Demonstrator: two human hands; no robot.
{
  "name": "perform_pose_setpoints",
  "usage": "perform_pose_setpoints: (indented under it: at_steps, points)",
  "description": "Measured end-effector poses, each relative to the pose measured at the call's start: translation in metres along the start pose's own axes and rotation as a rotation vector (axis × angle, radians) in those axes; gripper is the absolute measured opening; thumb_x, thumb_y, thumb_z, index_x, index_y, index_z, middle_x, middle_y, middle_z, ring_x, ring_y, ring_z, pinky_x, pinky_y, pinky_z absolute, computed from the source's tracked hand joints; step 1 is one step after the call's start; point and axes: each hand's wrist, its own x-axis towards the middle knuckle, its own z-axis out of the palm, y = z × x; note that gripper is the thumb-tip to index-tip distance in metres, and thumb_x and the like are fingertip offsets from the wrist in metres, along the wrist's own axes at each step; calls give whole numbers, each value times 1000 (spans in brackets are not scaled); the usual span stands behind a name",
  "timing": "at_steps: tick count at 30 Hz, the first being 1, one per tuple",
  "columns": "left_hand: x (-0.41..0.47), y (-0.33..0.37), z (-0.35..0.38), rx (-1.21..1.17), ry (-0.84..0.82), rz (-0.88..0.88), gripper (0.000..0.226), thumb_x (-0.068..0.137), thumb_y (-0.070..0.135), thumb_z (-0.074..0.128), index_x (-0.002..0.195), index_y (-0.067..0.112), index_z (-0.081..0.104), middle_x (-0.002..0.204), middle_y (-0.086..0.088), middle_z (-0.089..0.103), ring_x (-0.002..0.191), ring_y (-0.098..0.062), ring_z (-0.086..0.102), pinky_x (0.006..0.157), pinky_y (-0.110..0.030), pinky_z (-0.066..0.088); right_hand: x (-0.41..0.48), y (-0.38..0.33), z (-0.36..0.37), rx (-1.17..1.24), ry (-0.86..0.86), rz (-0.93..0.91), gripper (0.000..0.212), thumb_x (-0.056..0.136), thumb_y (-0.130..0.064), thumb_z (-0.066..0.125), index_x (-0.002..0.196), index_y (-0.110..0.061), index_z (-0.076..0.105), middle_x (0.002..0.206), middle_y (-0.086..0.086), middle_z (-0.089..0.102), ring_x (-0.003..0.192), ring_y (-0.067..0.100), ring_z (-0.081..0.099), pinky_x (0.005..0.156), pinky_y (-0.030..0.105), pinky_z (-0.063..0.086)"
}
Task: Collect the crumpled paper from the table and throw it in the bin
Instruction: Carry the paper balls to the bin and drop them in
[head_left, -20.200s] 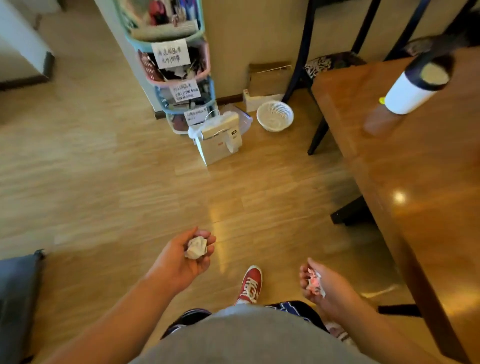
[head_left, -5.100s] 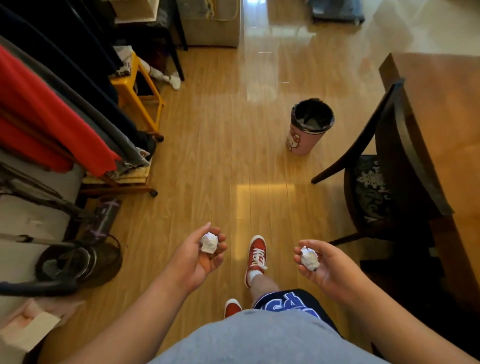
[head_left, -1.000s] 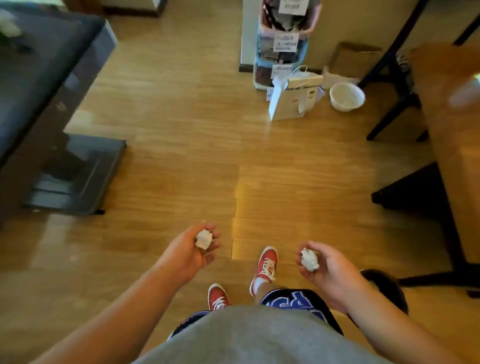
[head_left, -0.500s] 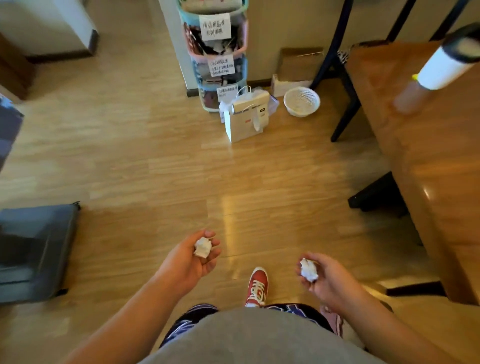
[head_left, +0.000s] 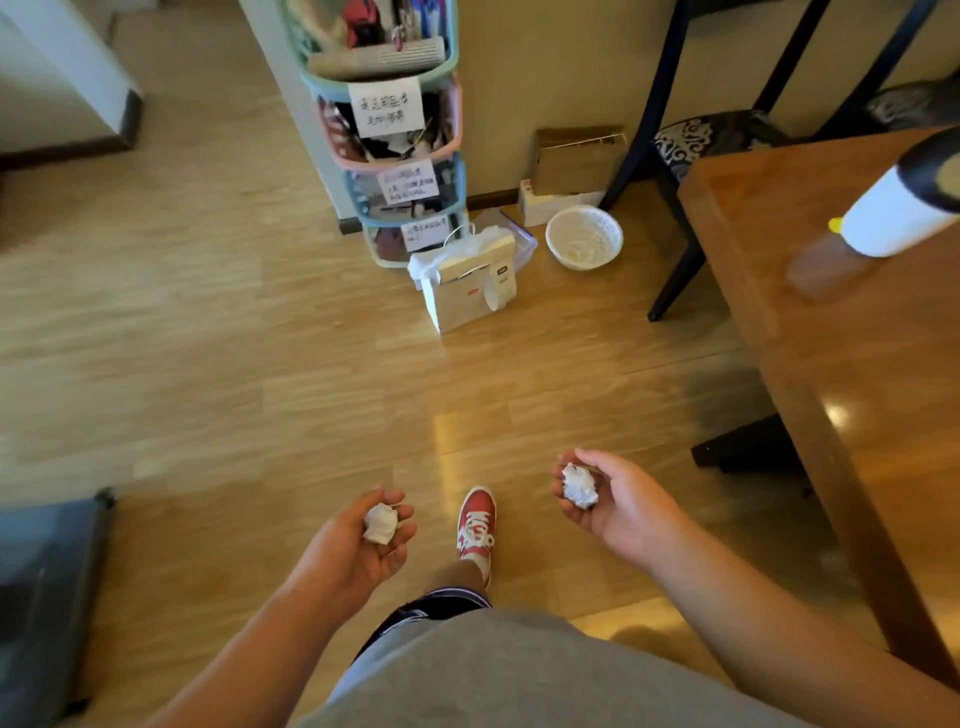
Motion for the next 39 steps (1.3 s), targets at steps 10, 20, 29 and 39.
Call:
perform_pose_setpoints:
  at_steps: [10,20,29,39]
  points:
    - [104,134,155,387,-160,-82,17,92,27,54,85,16,65,73,-3,68,55,-13,66,45,-21,48,25,-102,-22,268,222,-110,18,95,-15,51,90,-3,64,79,12,64,75,23,60,66,32,43]
    - [162,144,364,638,-420,-146,18,91,27,52,84,17,64,69,0,69,54,-11,66,45,-20,47,25,-131,-107,578,448,-144,12,88,-13,59,94,-4,65,79,14,66,72,24,61,63,31,47]
    - [201,162,467,705,-421,-119,19,90,27,55,87,13,68,75,-5,70,60,-14,67,43,-24,46,75,-224,-145,620,390,-129,12,84,-12,62,93,-4,64,79,14,64,68,23,63,54,30,52]
    - [248,209,527,751,-305,-144,20,90,29,56,91,13,68,80,-7,72,68,-18,67,49,-26,48,128,-364,-140,595,256,-247,18,88,-13,57,102,-4,64,88,13,66,71,21,65,58,29,50]
